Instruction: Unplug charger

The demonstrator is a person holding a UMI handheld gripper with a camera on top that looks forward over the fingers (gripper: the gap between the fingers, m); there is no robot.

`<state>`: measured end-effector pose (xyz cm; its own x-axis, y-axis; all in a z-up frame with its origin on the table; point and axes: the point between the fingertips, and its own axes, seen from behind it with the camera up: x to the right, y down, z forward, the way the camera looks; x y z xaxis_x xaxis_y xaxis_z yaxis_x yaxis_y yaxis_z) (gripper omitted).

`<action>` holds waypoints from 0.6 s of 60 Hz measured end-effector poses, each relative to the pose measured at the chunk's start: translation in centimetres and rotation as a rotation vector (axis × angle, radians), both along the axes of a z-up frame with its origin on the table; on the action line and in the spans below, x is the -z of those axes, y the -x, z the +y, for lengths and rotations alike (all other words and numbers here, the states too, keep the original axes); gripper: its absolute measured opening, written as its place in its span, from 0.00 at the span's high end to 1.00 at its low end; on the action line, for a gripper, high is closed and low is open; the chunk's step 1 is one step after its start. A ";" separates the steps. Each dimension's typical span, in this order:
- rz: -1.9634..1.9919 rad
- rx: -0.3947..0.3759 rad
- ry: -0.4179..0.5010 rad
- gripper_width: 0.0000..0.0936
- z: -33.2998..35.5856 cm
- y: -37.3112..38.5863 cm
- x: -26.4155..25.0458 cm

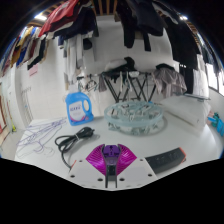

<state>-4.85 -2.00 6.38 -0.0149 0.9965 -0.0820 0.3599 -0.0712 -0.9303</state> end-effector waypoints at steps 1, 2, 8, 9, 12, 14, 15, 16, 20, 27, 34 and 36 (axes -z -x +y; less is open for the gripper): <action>0.041 0.001 -0.016 0.90 0.3 0.2 -1.7; 0.077 -0.001 -0.042 0.90 0.6 0.4 -3.4; 0.180 -0.019 -0.023 0.90 1.1 1.6 -11.3; 0.178 -0.018 -0.004 0.90 1.4 1.6 -12.2; 0.182 0.008 0.032 0.90 3.8 1.6 -14.6; 0.192 0.029 0.033 0.90 5.9 1.7 -15.6; 0.192 0.040 0.028 0.90 7.2 1.7 -16.5; 0.193 0.052 0.023 0.90 8.3 1.6 -16.9; 0.184 0.099 -0.008 0.90 13.6 1.2 -17.6; 0.102 0.194 -0.092 0.89 23.3 0.6 -14.1; 0.003 0.235 -0.171 0.88 30.2 0.5 -8.4; -0.022 0.231 -0.191 0.88 31.8 -0.2 -6.4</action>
<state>-4.65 29.81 12.82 0.2138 0.9707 0.1098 0.3748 0.0223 -0.9269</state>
